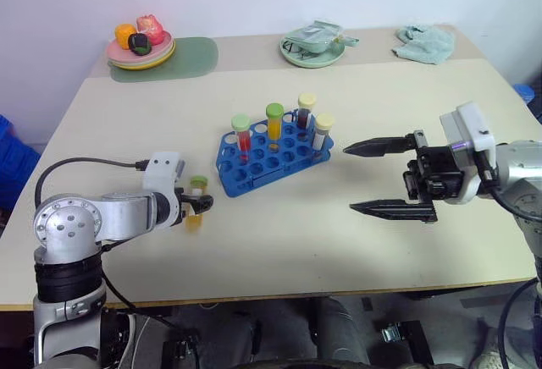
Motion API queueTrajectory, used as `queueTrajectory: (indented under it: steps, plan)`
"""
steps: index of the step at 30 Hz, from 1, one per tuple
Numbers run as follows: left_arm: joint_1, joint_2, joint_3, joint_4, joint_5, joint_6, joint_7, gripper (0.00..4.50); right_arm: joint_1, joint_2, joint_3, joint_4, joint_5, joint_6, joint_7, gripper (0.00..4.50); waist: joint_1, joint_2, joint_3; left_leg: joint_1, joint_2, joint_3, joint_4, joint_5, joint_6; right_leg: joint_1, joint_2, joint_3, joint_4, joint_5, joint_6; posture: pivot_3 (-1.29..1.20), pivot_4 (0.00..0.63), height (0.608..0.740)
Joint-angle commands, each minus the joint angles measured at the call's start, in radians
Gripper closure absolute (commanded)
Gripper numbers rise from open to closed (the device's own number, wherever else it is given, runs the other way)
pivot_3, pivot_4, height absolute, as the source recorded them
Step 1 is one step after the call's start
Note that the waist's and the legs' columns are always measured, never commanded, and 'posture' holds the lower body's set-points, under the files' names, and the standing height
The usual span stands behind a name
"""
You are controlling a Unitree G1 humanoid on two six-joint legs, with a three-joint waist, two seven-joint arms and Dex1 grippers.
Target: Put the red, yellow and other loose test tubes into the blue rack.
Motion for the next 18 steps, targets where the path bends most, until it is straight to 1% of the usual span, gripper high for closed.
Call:
queueTrajectory:
  steps: [1, 3, 5, 7, 10, 14, 17, 18]
  plan:
    - [0.002, 0.081, -0.061, 0.054, -0.211, -0.058, 0.135, 0.00, -0.023, 0.018, -0.002, -0.015, 0.000, -0.017, 0.001, 0.08, -0.002, 0.000, 0.000, 0.000, 0.000, 0.000, 0.000, 0.000, 0.000, 0.000, 0.000, 0.000, 0.000, 0.000, 0.000, 0.00, 0.150, 0.740]
    - [0.008, 0.189, -0.151, 0.086, -0.388, -0.159, 0.227, 0.00, -0.025, 0.025, 0.004, -0.013, -0.007, -0.018, 0.002, 0.08, -0.004, 0.000, 0.000, 0.000, 0.000, 0.000, 0.000, 0.000, 0.000, -0.001, 0.000, 0.000, 0.001, 0.000, 0.000, 0.00, 0.150, 0.740]
    - [-0.010, 0.273, -0.234, 0.112, -0.503, -0.234, 0.271, 0.00, -0.024, 0.032, 0.008, -0.012, -0.016, -0.023, 0.004, 0.08, -0.005, 0.000, 0.000, 0.000, 0.000, 0.000, 0.000, 0.000, -0.001, -0.001, 0.000, 0.001, 0.002, 0.000, 0.000, 0.00, 0.150, 0.740]
    - [-0.039, 0.315, -0.294, 0.137, -0.546, -0.281, 0.286, 0.00, -0.024, 0.041, 0.011, -0.012, -0.020, -0.025, 0.000, 0.08, -0.003, 0.000, 0.000, 0.000, 0.000, 0.000, 0.000, 0.000, -0.001, -0.002, 0.000, 0.001, 0.002, 0.000, 0.000, 0.00, 0.150, 0.740]
    - [-0.083, 0.338, -0.353, 0.165, -0.553, -0.312, 0.270, 0.00, -0.021, 0.046, 0.008, -0.021, -0.019, -0.021, -0.009, 0.08, 0.007, 0.000, 0.000, 0.000, 0.000, 0.000, 0.000, 0.000, -0.001, -0.001, 0.000, 0.001, 0.002, 0.000, 0.000, 0.00, 0.150, 0.740]
    - [-0.117, 0.335, -0.385, 0.211, -0.553, -0.331, 0.249, 0.00, -0.008, 0.044, 0.000, -0.038, -0.012, -0.013, -0.016, 0.08, 0.018, 0.000, 0.000, 0.000, 0.000, 0.000, 0.001, 0.000, -0.001, -0.001, 0.000, 0.001, 0.002, 0.000, 0.000, 0.00, 0.150, 0.740]
    - [-0.178, 0.331, -0.422, 0.272, -0.553, -0.312, 0.225, 0.00, -0.003, 0.041, -0.002, -0.042, -0.012, -0.011, -0.019, 0.08, 0.022, 0.000, 0.000, 0.000, -0.001, 0.001, 0.001, 0.000, -0.001, -0.001, 0.000, 0.001, 0.002, 0.000, 0.000, 0.00, 0.150, 0.740]
    - [-0.180, 0.312, -0.417, 0.296, -0.553, -0.309, 0.217, 0.00, -0.002, 0.041, -0.003, -0.042, -0.013, -0.012, -0.020, 0.08, 0.023, 0.000, 0.000, 0.000, -0.001, 0.000, 0.001, 0.000, -0.002, -0.001, 0.000, 0.001, 0.002, 0.000, 0.000, 0.00, 0.150, 0.740]
